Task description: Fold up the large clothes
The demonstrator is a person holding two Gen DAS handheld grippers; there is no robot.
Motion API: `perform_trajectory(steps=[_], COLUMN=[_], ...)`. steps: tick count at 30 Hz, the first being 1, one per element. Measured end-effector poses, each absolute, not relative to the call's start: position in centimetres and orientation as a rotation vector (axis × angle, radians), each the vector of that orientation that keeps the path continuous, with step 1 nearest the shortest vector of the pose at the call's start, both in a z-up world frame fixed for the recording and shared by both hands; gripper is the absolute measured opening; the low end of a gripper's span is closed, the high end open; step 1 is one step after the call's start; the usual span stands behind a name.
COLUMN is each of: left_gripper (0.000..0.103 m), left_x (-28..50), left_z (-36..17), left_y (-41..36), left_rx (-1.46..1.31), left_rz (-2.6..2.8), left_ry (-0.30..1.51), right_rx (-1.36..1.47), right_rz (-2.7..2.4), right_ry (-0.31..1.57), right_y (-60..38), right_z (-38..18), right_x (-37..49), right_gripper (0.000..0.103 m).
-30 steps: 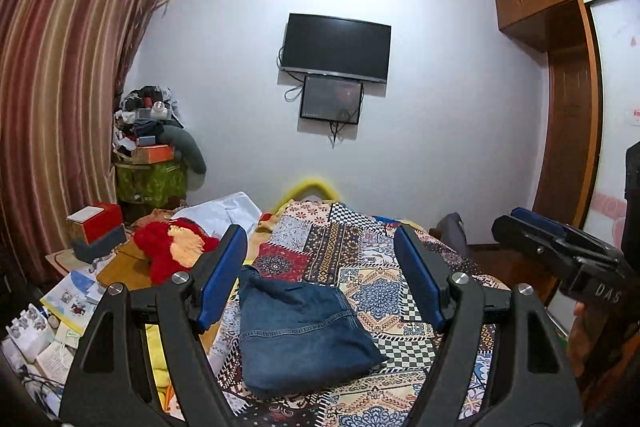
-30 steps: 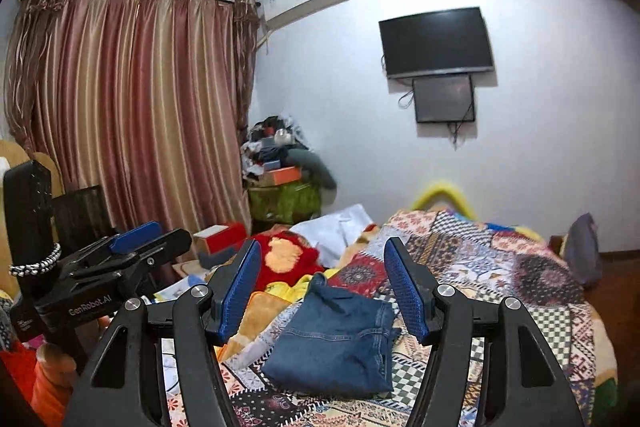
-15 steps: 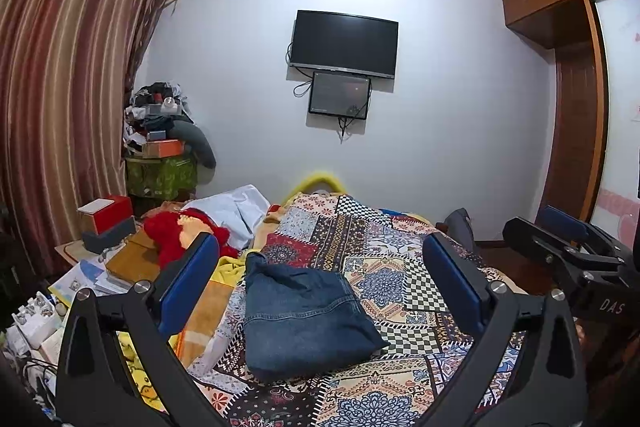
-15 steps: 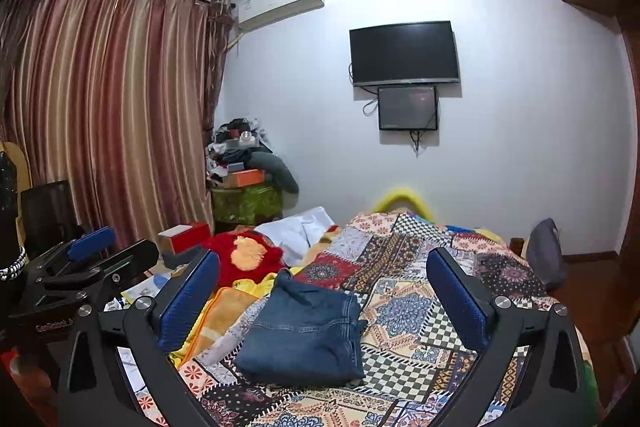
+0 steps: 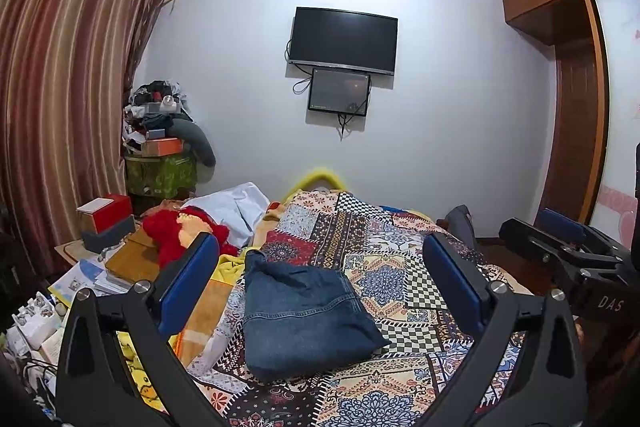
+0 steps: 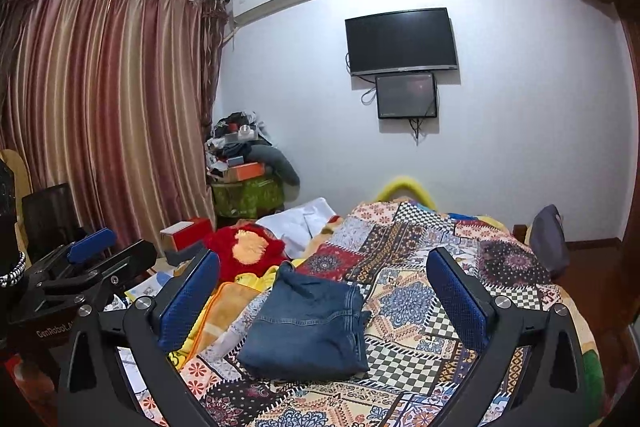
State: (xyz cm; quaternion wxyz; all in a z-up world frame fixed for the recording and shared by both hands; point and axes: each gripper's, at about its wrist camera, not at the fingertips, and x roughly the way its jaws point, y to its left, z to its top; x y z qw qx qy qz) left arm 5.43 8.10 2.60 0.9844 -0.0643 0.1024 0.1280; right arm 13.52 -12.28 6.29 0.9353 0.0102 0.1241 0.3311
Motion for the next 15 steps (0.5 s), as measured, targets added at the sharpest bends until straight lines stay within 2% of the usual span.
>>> perform_trajectory(steps=[15], left_gripper=[0.103], left_x=[5.86], left_z=[2.50], left_y=[8.16], left_rx=[-0.132], left_rz=[0.248], left_ry=[0.220], right_rx=[0.022], right_rz=[0.681], right_ry=[0.270], right_y=[-12.00], right_z=[6.06], right_x=[13.75], right_gripper=[0.103])
